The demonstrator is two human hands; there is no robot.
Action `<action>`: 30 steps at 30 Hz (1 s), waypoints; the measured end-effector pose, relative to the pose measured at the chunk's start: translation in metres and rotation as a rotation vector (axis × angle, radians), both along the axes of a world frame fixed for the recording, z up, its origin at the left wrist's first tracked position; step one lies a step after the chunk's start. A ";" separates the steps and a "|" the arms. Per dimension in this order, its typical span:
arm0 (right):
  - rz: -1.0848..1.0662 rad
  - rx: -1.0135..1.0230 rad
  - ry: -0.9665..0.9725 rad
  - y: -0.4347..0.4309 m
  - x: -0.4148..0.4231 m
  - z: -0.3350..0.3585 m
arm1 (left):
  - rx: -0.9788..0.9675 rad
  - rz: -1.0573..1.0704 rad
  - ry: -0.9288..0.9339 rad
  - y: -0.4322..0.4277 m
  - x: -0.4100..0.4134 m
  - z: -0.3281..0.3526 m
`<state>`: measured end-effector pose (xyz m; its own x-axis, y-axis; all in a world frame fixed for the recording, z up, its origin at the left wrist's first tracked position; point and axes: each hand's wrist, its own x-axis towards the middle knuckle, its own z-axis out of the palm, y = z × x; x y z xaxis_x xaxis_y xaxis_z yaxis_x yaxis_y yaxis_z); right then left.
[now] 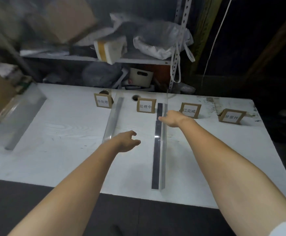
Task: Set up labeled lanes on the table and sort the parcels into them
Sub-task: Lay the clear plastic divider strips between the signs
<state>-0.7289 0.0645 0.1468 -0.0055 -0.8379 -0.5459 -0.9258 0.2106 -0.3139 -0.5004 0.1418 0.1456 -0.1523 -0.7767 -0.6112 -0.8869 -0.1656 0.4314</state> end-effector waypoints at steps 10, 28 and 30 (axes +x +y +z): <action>0.287 -0.052 0.046 -0.007 0.153 0.082 | -0.123 0.164 -0.182 0.010 0.174 0.090; 0.566 -0.099 0.016 0.000 0.559 0.099 | -0.291 0.442 -0.273 0.032 0.542 0.104; 0.571 -0.089 0.017 -0.010 0.575 0.086 | -0.290 0.453 -0.260 0.021 0.552 0.092</action>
